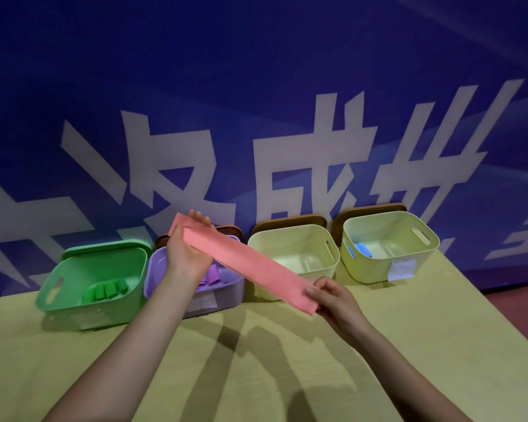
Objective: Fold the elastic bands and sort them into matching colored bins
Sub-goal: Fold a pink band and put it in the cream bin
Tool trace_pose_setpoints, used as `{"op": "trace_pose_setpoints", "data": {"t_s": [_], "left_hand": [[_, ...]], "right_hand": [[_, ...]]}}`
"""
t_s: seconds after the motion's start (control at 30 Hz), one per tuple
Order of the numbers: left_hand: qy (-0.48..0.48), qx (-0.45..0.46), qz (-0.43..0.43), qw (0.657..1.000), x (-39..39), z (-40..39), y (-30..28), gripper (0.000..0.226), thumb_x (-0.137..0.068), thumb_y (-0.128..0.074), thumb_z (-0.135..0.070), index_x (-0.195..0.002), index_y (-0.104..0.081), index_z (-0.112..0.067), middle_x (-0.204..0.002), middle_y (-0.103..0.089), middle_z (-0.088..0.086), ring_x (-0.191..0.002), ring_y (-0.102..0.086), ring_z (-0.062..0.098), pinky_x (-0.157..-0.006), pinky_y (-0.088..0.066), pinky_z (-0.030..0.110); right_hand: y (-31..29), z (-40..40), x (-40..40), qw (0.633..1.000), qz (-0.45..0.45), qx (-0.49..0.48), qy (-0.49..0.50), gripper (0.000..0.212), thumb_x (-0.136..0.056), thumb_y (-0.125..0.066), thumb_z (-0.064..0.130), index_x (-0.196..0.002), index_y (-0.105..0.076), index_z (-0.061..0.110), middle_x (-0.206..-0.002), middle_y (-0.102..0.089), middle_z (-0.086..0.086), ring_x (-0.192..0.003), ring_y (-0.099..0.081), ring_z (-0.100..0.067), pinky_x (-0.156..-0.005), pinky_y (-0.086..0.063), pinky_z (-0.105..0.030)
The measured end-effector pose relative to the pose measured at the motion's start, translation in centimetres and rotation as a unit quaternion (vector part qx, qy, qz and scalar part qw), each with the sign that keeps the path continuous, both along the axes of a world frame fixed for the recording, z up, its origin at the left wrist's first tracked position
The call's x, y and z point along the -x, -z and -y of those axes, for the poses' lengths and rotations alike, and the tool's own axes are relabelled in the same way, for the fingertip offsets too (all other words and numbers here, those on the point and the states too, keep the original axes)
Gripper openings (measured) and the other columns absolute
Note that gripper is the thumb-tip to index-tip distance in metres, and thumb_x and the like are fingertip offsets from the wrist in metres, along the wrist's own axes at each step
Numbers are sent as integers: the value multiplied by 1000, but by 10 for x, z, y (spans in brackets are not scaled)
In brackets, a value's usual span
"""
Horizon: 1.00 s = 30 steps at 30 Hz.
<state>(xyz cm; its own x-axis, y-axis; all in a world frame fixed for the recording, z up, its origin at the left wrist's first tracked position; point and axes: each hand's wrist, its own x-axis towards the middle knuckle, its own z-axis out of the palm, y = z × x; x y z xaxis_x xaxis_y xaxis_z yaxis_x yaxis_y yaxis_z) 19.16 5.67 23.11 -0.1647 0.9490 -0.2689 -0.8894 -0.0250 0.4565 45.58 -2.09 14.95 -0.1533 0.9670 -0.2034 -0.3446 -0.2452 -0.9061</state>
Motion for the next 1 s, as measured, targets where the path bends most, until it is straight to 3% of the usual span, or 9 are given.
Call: {"op": "trace_pose_setpoints", "data": {"t_s": [0.1, 0.17, 0.3, 0.37, 0.5, 0.6, 0.7, 0.8, 1.0], "left_hand": [[10, -15, -8, 1000, -7, 3, -12, 20, -96, -47, -26, -92, -64, -17, -76, -67, -4, -74, -63, 12, -76, -48, 25], [31, -42, -24, 998, -14, 6, -22, 20, -96, -47, -28, -92, -63, -17, -79, -65, -5, -76, -60, 11, -77, -47, 25], [104, -77, -70, 989, -39, 23, -44, 27, -100, -41, -30, -97, -64, -16, -81, -66, -3, -70, -62, 11, -74, -47, 25], [156, -75, -95, 980, -54, 35, -51, 34, -101, -38, -33, -98, -65, -13, -82, -67, 0, -71, -64, 13, -74, -49, 27], [215, -47, -117, 969, -76, 54, -55, 39, -101, -38, -35, -98, -66, -8, -79, -66, 5, -71, -63, 17, -79, -45, 31], [205, -41, -128, 969, -79, 56, -54, 39, -101, -39, -36, -99, -65, -7, -79, -67, 6, -71, -65, 18, -81, -47, 33], [174, -43, -150, 972, -70, 51, -53, 40, -100, -38, -42, -102, -63, -11, -80, -67, 5, -75, -65, 20, -89, -47, 44], [144, -50, -165, 975, -62, 48, -54, 41, -100, -37, -44, -102, -63, -13, -78, -67, 4, -69, -66, 19, -87, -49, 44], [66, -20, -229, 971, -55, 40, -50, 43, -101, -34, -45, -102, -61, -12, -69, -67, -1, -56, -61, 11, -60, -53, 25]], "right_hand": [[3, -2, -2, 1000, 22, 2, -8, 34, -64, -82, 4, -89, -59, 5, -61, -54, -9, -57, -59, -20, -54, -51, -25], [4, -2, -5, 992, 112, -18, -48, 41, -67, -79, 11, -105, -64, 9, -64, -59, -5, -64, -62, -18, -64, -51, -27], [7, 0, -6, 926, 330, -91, -158, 9, -84, -71, 20, -93, -70, 23, -87, -63, 8, -81, -55, -7, -73, -42, -18], [9, -4, -1, 900, 390, -130, -145, 21, -89, -65, 28, -108, -61, 37, -113, -55, 9, -108, -51, -6, -90, -41, -17], [-17, -10, 30, 943, 266, -170, -103, 44, -85, -57, 48, -128, -50, 41, -134, -48, 15, -123, -47, -7, -103, -40, -26], [-34, -9, 57, 953, 211, -188, -105, 34, -83, -59, 48, -106, -65, 26, -106, -68, 8, -99, -61, -5, -89, -47, -25], [-28, -4, 71, 965, 174, -191, -38, 18, -83, -70, 27, -80, -64, 10, -68, -63, 5, -62, -59, -2, -63, -46, -18], [-9, 1, 71, 967, 190, -168, 27, 47, -75, -77, 38, -82, -60, -5, -66, -59, -10, -62, -52, -8, -61, -43, -26], [13, 17, 51, 954, 259, -125, -82, 45, -83, -66, 50, -58, -51, 16, -53, -45, 0, -47, -44, -10, -48, -35, -22]]}}
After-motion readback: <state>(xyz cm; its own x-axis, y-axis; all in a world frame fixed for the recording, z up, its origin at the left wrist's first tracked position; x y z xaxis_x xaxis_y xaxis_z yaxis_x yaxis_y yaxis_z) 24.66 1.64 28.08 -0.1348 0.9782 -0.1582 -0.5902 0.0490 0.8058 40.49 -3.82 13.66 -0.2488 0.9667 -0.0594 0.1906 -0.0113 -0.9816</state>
